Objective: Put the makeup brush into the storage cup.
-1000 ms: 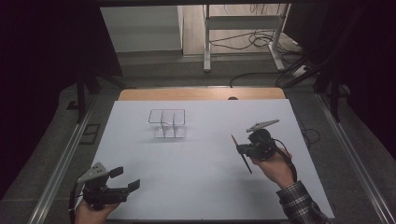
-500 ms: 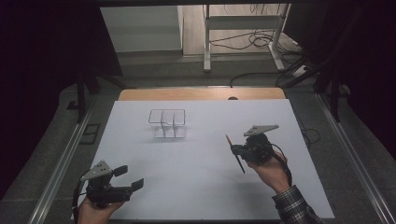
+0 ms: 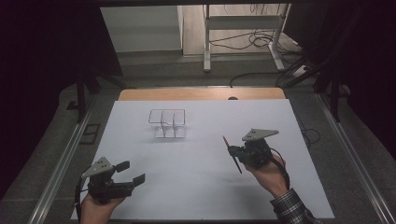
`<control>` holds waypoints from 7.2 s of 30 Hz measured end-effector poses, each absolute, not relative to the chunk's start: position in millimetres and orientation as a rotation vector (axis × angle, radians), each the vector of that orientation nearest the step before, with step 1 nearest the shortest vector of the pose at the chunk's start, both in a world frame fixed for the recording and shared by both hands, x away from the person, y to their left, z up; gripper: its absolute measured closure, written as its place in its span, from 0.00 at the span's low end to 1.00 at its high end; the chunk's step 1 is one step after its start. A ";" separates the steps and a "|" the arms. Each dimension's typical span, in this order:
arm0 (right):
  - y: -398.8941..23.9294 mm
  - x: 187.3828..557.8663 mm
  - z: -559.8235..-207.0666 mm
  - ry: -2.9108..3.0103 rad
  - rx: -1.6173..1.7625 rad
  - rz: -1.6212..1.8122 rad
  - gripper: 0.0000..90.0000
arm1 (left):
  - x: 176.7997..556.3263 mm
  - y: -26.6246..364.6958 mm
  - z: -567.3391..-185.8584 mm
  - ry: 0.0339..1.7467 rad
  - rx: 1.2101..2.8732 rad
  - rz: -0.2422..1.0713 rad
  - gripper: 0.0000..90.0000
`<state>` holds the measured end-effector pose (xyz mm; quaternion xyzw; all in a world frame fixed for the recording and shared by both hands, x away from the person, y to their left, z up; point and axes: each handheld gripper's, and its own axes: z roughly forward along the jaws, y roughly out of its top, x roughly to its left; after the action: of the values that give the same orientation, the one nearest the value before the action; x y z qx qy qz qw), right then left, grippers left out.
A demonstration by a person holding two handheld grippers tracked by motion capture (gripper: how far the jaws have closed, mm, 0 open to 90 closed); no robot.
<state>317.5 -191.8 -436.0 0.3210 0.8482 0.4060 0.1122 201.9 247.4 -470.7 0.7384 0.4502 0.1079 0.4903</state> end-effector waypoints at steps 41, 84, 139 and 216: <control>-173.3 306.1 -442.7 2.546 0.871 1.274 0.93 | 250.7 187.2 -447.8 0.926 1.839 0.181 0.23; -128.4 291.6 -458.9 2.628 0.731 1.287 0.92 | 280.2 128.4 -462.0 0.829 1.905 -0.032 0.59; -124.2 289.0 -465.1 2.632 0.687 1.281 0.68 | 281.9 129.9 -462.8 0.839 1.887 -0.074 0.93; -196.2 280.2 -473.2 2.556 0.891 1.124 0.09 | 306.4 192.0 -434.1 0.967 1.883 0.133 0.94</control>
<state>280.2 -196.2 -473.2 0.3022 0.8672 0.3815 0.1050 306.4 192.0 -434.1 0.7748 0.3978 0.0547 0.4884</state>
